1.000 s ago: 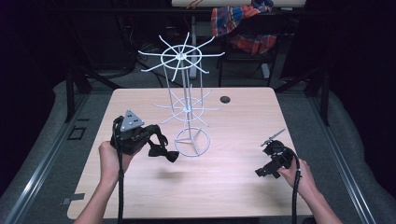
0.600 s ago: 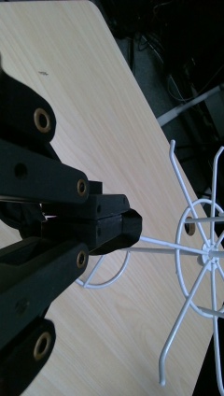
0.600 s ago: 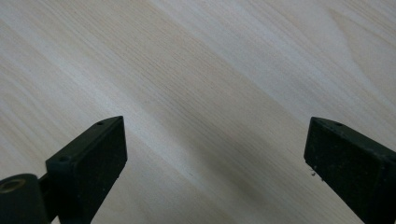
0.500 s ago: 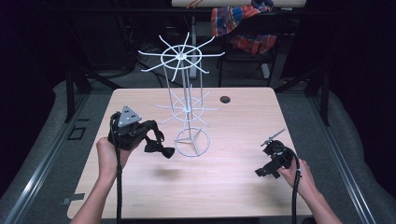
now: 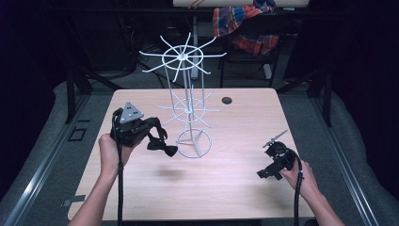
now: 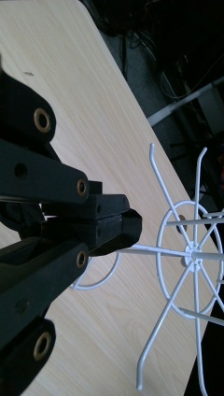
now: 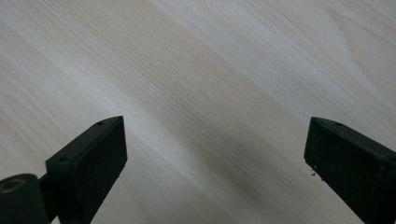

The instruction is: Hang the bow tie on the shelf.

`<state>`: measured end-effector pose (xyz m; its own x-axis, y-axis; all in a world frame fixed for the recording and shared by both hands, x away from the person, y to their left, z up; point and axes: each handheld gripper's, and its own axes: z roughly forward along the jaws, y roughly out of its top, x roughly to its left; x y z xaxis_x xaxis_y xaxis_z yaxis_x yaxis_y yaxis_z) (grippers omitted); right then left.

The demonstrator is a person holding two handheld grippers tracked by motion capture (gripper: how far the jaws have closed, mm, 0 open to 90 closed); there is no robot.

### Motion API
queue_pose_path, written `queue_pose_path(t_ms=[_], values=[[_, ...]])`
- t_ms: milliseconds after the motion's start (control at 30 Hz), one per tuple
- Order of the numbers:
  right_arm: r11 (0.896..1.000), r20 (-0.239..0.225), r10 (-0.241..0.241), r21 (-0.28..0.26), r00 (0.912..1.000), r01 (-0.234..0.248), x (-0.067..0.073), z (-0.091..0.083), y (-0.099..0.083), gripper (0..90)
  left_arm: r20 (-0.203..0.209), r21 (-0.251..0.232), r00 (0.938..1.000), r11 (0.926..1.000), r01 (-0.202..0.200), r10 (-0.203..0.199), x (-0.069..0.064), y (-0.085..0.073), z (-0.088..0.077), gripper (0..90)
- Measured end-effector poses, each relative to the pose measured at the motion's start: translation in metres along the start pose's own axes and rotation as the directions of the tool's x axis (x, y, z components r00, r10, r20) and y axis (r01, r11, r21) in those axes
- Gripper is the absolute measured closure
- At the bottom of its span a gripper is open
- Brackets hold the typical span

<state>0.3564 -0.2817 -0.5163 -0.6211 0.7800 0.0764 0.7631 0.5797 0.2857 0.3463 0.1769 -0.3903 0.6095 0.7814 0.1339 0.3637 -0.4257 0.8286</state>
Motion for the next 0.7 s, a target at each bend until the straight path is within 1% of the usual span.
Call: queue_pose_path(t_ms=[67, 133, 200, 300, 433, 467, 500, 533, 567, 633, 700], values=[[1.000, -0.010, 0.014, -0.011, 0.9999, -0.014, 0.001, 0.001, 0.000, 5.5, 0.002, -0.001, 1.0000, 1.0000, -0.002, 0.002, 0.000, 0.001, 0.001, 89.3], [1.000, -0.006, 0.010, -0.015, 0.9999, -0.010, 0.001, 0.001, 0.000, 5.5, 0.003, -0.001, 1.0000, 1.0000, -0.007, 0.007, 0.001, 0.002, 0.002, 89.3], [1.000, -0.005, 0.008, -0.015, 1.0000, -0.009, 0.001, 0.001, 0.000, 5.5, 0.006, -0.009, 1.0000, 1.0000, -0.002, 0.002, 0.002, 0.003, 0.003, 89.3], [1.000, -0.005, 0.006, -0.011, 1.0000, -0.006, 0.001, 0.002, 0.000, 5.5, 0.007, -0.006, 0.9999, 0.9999, -0.010, 0.010, 0.004, 0.003, 0.004, 89.2], [1.000, -0.007, 0.005, -0.011, 1.0000, -0.005, 0.000, 0.002, 0.000, 5.5, 0.013, -0.010, 0.9999, 0.9999, -0.004, 0.004, 0.007, 0.003, 0.008, 89.2], [1.000, -0.018, 0.016, -0.015, 0.9997, -0.016, 0.001, 0.003, 0.000, 5.4, 0.016, -0.009, 0.9999, 0.9999, -0.007, 0.007, 0.007, 0.003, 0.009, 89.2], [1.000, -0.016, 0.021, -0.020, 0.9996, -0.021, 0.002, 0.003, 0.000, 5.4, 0.015, -0.008, 0.9998, 0.9999, -0.011, 0.011, 0.007, 0.004, 0.010, 89.2], [1.000, -0.019, 0.019, -0.014, 0.9996, -0.019, 0.002, 0.003, 0.000, 5.4, 0.020, -0.005, 0.9997, 0.9999, -0.014, 0.014, 0.007, 0.004, 0.011, 89.2], [0.999, -0.015, 0.025, -0.020, 0.9996, -0.025, 0.002, 0.003, 0.000, 5.4, 0.021, -0.010, 0.9997, 0.9999, -0.013, 0.014, 0.006, 0.004, 0.012, 89.2], [0.999, -0.015, 0.024, -0.026, 0.9996, -0.024, 0.002, 0.004, 0.000, 5.4, 0.027, -0.005, 0.9994, 0.9998, -0.021, 0.021, 0.006, 0.004, 0.014, 89.2], [0.999, -0.017, 0.024, -0.024, 0.9996, -0.025, 0.002, 0.004, 0.000, 5.4, 0.030, -0.010, 0.9994, 0.9998, -0.015, 0.015, 0.006, 0.005, 0.015, 89.2]])
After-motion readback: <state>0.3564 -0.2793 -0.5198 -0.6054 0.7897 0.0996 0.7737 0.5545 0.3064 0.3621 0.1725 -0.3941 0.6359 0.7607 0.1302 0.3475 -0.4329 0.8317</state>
